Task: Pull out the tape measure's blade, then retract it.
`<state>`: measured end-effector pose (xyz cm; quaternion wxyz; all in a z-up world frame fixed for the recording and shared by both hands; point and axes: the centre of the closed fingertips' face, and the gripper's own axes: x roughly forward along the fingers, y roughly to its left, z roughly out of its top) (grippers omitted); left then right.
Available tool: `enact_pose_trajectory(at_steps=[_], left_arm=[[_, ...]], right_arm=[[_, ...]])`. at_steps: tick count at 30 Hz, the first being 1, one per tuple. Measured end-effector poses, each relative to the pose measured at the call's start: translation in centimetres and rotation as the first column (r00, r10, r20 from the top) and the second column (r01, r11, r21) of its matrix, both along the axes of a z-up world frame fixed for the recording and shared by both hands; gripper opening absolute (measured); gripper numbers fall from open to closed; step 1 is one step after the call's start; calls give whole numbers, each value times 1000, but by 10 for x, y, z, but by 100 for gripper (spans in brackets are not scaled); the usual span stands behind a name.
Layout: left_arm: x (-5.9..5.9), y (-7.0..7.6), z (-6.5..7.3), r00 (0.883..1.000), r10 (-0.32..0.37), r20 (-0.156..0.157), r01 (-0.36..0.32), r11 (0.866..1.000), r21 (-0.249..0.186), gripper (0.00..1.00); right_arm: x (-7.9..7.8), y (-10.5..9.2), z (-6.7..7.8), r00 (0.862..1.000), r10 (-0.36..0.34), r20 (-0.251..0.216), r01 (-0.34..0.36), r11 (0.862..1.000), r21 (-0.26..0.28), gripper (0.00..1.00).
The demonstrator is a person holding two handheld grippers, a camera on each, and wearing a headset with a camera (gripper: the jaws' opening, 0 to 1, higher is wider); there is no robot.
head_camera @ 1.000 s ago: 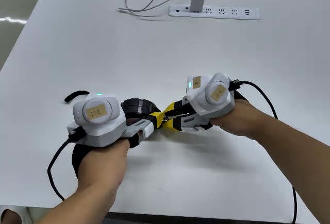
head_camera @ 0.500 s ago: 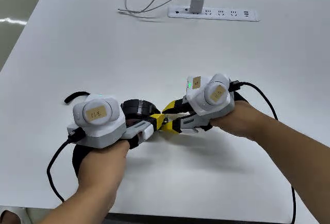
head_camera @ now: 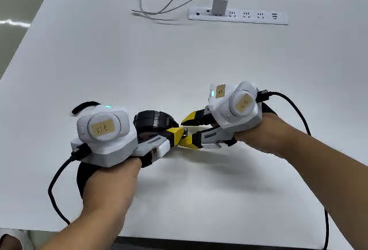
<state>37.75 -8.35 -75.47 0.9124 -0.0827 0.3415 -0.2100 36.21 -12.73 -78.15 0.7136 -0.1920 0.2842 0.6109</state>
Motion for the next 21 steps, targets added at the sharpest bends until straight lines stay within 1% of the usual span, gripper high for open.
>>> enact_pose_trajectory(at_steps=[4,8,11,13,15,20,21], left_arm=[[0,5,4,1000,0,10,0,1000,0,66],[0,5,3,1000,-1,10,1,1000,-1,66],[-1,5,5,1000,-9,11,9,1000,-5,67],[-1,6,6,1000,-14,13,14,1000,0,67],[-1,7,8,1000,-20,17,20,1000,0,67],[-6,9,12,998,-59,29,58,998,18,67],[-7,10,14,997,-68,36,67,998,21,67]], right_arm=[[0,-1,3,1000,-12,-3,12,1000,10,24],[-1,-2,2,1000,-14,-3,14,1000,7,24],[-1,-3,5,1000,-23,-1,23,1000,12,24],[-2,-5,7,1000,-27,3,27,1000,8,25],[-4,-6,9,999,-42,-3,42,999,18,25],[-6,-12,12,997,-77,-8,77,997,30,27],[-7,-14,13,996,-84,-8,84,996,32,27]])
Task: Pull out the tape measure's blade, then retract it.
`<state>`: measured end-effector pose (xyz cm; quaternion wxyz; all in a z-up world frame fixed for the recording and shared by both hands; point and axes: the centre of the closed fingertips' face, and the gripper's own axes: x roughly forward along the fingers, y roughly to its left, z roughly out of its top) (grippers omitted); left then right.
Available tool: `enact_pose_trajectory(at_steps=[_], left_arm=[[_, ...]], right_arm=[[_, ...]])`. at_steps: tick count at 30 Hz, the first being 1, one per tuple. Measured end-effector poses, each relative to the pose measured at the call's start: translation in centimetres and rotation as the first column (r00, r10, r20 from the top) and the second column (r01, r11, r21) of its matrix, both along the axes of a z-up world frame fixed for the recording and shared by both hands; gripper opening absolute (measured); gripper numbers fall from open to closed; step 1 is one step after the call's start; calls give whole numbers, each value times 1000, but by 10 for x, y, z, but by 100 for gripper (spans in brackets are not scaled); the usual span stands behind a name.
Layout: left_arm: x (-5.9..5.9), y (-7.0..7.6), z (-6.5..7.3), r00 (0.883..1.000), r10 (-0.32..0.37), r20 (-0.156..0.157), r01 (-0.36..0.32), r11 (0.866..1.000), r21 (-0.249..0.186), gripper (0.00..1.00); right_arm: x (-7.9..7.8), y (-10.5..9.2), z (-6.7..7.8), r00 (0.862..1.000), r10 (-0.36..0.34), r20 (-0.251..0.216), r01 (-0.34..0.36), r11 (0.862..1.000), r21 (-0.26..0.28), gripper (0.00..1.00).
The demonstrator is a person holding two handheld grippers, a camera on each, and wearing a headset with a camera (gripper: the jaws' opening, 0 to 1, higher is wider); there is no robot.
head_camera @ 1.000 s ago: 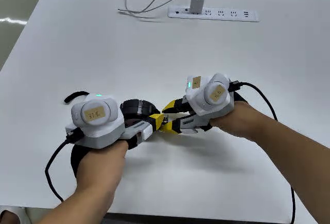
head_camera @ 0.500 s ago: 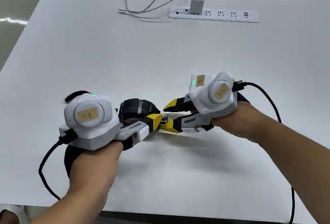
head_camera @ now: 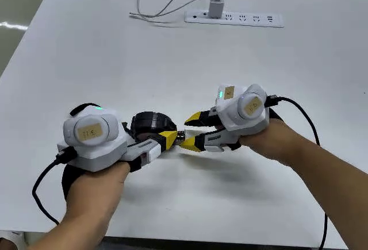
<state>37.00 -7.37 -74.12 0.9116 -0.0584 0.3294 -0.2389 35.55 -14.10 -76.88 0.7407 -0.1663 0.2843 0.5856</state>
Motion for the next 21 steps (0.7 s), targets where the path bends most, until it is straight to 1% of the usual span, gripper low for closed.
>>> enact_pose_trajectory(at_steps=[5,9,15,18,21], left_arm=[[-6,5,3,999,-35,13,34,999,18,67],[-11,8,5,998,-58,22,57,998,32,68],[-13,10,5,997,-69,21,68,997,37,68],[-13,11,7,997,-79,26,78,996,38,68],[-15,10,9,993,-109,37,107,993,42,68]], right_arm=[[-1,-4,6,999,-34,1,34,999,17,28],[-2,-5,8,999,-45,-3,45,999,24,29],[-3,-6,11,998,-59,0,59,998,30,29],[-3,-8,18,997,-79,-1,79,996,51,30],[-4,-14,22,995,-95,12,95,994,51,31]])
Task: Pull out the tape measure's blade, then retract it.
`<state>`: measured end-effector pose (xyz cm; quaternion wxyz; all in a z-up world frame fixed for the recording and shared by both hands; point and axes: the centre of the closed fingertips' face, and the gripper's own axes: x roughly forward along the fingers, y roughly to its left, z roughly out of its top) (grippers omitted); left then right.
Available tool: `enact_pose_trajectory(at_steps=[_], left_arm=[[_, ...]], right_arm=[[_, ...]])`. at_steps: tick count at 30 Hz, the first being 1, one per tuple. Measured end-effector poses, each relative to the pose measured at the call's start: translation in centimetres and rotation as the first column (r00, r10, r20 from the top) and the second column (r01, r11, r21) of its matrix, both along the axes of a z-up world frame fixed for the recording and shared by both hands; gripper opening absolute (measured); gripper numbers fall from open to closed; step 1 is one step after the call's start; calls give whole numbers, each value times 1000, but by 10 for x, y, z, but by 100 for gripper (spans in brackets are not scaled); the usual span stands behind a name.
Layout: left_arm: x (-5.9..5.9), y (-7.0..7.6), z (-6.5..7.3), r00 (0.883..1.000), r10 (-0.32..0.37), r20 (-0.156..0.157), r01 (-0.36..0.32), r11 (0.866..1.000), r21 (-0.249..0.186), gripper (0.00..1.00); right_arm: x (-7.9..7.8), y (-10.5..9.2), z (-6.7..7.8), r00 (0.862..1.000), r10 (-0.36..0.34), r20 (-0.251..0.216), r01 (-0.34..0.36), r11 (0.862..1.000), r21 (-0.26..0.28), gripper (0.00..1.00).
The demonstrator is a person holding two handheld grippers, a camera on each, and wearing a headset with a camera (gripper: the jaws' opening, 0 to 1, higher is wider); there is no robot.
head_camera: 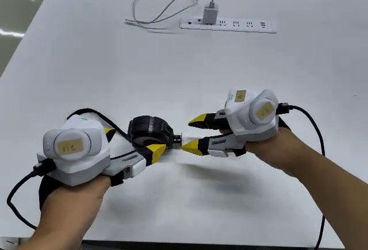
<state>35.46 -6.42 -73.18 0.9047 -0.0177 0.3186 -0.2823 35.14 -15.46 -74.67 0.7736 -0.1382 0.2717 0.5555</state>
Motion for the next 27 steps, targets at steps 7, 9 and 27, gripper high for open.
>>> enact_pose_trajectory(at_steps=[7,9,27], left_arm=[[-6,7,2,998,-57,17,57,998,18,68],[-8,10,3,997,-72,23,72,997,20,69],[-20,26,6,985,-167,49,165,986,33,72]], right_arm=[[-6,-17,5,998,-60,6,60,998,4,35],[-7,-21,8,997,-79,9,79,997,9,36],[-31,-48,10,989,-149,9,149,989,-12,46]])
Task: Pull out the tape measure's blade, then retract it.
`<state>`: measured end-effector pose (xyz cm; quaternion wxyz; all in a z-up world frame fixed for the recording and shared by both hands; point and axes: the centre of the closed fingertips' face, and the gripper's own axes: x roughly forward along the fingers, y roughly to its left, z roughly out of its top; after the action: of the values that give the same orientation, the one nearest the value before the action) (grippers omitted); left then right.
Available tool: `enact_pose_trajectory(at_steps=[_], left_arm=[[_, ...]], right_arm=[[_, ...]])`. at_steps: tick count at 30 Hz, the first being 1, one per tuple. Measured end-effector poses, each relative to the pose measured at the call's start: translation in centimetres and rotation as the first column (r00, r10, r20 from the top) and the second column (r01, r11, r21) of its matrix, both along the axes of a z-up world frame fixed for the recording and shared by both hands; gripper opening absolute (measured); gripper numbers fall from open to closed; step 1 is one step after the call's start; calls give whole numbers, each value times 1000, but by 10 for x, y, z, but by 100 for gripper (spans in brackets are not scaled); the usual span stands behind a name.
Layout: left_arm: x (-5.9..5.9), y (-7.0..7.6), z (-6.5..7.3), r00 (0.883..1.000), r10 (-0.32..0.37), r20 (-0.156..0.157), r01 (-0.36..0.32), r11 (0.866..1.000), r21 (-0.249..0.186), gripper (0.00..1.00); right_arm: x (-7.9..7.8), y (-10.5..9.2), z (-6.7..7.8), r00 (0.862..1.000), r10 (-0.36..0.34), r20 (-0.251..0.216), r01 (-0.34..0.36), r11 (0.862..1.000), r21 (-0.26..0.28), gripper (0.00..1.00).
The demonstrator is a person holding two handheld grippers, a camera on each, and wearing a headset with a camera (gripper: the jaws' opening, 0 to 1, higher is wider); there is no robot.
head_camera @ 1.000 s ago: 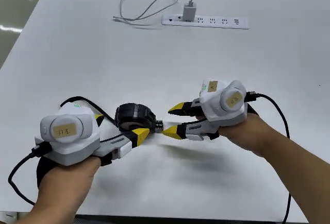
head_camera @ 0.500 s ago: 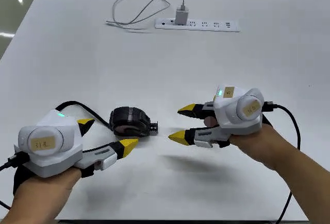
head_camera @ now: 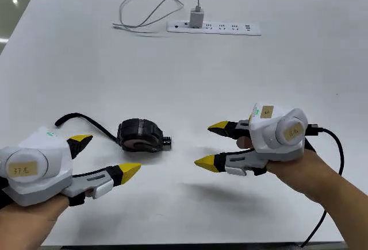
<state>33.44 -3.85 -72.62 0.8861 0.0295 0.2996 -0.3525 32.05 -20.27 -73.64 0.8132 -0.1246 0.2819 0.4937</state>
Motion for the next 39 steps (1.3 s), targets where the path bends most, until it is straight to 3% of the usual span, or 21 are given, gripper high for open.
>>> enact_pose_trajectory(at_steps=[9,25,39], left_arm=[[-10,10,-1,999,-34,5,34,999,20,75],[-23,30,1,999,-51,2,51,999,15,80],[-31,34,3,997,-78,11,78,997,6,83]], right_arm=[[-11,-11,0,999,-43,-5,43,999,1,51],[-28,-34,6,994,-105,2,105,994,12,60],[-45,-51,3,990,-140,-18,140,990,-11,71]])
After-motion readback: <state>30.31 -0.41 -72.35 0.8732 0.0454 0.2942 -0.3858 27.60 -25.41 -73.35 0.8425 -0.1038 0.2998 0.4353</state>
